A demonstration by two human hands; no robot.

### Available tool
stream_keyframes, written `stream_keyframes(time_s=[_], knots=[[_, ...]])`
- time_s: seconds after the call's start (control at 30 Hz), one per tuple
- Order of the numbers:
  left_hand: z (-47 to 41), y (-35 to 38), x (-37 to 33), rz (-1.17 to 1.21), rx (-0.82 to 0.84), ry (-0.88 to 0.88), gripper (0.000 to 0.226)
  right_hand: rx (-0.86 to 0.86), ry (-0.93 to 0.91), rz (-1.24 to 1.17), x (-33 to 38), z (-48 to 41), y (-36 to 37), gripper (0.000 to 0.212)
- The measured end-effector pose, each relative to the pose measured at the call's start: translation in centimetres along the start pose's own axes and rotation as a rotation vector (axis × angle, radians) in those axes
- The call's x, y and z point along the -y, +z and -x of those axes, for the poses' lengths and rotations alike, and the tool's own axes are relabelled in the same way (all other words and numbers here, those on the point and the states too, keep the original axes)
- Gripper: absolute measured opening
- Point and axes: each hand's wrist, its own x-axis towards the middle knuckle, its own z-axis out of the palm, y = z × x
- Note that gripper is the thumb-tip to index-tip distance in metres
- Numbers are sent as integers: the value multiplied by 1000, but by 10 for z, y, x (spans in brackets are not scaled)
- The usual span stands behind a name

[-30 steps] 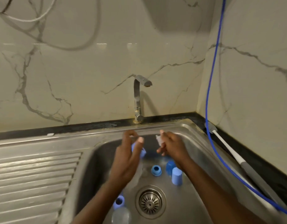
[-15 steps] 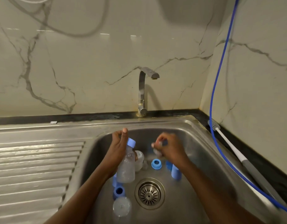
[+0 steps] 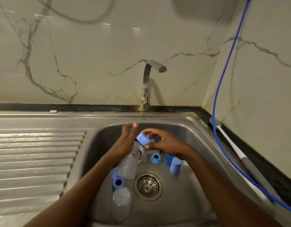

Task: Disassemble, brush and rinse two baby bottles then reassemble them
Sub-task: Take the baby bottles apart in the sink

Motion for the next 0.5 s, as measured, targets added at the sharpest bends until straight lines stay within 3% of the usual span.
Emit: stream_keyframes(time_s=[0.13, 0.3, 0.5], knots=[[-6, -3, 7, 18, -113, 22, 50, -46, 244, 362, -34, 15, -37, 45], [-3, 4, 6, -59, -78, 74, 38, 169, 644, 645, -77, 43, -24, 40], [-3, 5, 8, -135, -80, 109, 37, 235, 670, 883, -100, 43, -4, 26]])
